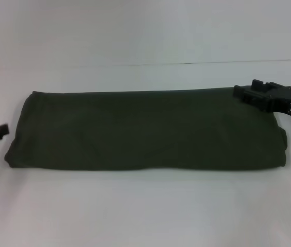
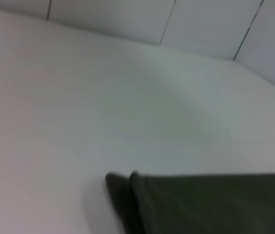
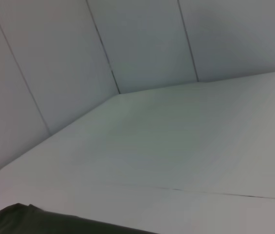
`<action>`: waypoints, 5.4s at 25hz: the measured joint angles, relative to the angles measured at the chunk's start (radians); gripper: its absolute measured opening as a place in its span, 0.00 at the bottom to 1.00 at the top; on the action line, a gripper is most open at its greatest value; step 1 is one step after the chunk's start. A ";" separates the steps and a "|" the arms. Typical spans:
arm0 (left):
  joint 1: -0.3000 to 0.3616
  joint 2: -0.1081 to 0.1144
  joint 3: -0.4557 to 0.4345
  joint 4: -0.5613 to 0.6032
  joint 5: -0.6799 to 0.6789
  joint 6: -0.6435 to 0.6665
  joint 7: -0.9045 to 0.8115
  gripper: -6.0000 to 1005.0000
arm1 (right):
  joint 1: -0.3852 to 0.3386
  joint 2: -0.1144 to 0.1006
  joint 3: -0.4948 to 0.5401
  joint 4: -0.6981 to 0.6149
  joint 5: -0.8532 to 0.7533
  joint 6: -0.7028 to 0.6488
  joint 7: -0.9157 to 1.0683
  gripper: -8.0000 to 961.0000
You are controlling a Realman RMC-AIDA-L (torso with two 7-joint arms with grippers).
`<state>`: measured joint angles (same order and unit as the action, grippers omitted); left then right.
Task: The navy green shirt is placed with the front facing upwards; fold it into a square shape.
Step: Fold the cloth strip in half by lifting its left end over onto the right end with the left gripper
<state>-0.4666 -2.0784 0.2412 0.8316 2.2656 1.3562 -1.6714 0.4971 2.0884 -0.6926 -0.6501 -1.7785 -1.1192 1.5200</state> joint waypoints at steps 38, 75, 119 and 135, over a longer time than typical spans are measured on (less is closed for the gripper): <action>-0.038 0.003 0.047 -0.085 0.163 -0.018 -0.016 0.12 | -0.033 0.002 0.002 0.000 0.001 -0.026 -0.003 0.74; -0.029 -0.012 0.089 -0.056 0.083 0.142 0.047 0.07 | -0.197 -0.007 0.038 -0.024 -0.150 -0.039 0.007 0.70; 0.124 -0.036 0.090 0.037 0.114 0.376 0.209 0.15 | -0.333 -0.001 0.150 -0.087 -0.208 -0.292 -0.113 0.05; 0.114 -0.029 -0.011 0.033 0.111 0.360 0.165 0.27 | -0.343 -0.018 0.251 -0.103 -0.208 -0.395 -0.166 0.30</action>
<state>-0.3524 -2.1077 0.2305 0.8645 2.3766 1.7162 -1.5066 0.1546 2.0704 -0.4415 -0.7535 -1.9870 -1.5138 1.3540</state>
